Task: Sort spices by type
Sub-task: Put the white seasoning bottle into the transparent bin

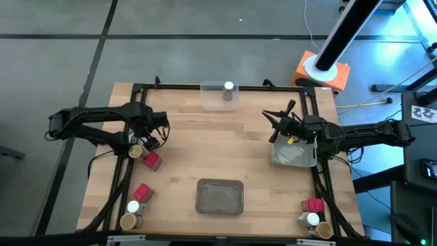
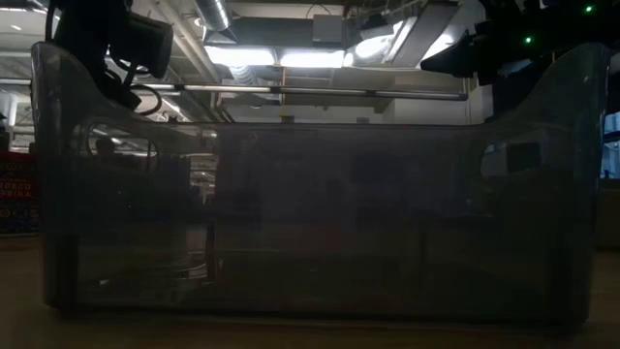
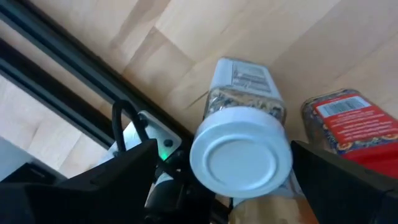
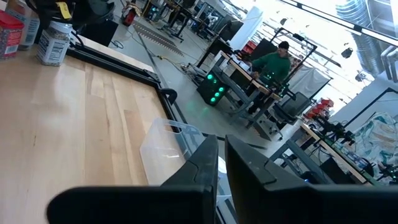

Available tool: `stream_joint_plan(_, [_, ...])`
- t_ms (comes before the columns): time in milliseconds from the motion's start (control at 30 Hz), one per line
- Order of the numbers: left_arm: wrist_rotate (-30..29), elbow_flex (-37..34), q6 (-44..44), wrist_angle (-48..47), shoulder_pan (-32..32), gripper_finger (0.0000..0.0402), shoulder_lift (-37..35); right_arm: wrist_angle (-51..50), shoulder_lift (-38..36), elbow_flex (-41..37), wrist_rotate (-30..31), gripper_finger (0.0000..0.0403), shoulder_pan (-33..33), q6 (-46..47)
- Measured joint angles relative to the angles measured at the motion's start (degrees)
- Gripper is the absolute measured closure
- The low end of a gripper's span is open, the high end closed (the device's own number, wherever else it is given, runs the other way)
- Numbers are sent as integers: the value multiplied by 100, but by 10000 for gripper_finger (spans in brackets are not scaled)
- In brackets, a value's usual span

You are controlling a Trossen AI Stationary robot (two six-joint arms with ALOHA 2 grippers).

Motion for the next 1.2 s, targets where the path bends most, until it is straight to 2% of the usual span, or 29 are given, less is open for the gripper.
stream_joint_plan(433, [-153,-20,18,147,0,60,7,1,0,0,-11,370,1,0])
stream_joint_plan(600, [-155,-168,232,466,0,104,9,4,0,0,-13,370,-2,1])
stream_joint_plan(900, [-143,-168,407,501,0,204,5,5,0,0,-14,370,-1,0])
stream_joint_plan(1200, [-154,-129,7,504,0,206,9,5,0,0,-15,370,0,1])
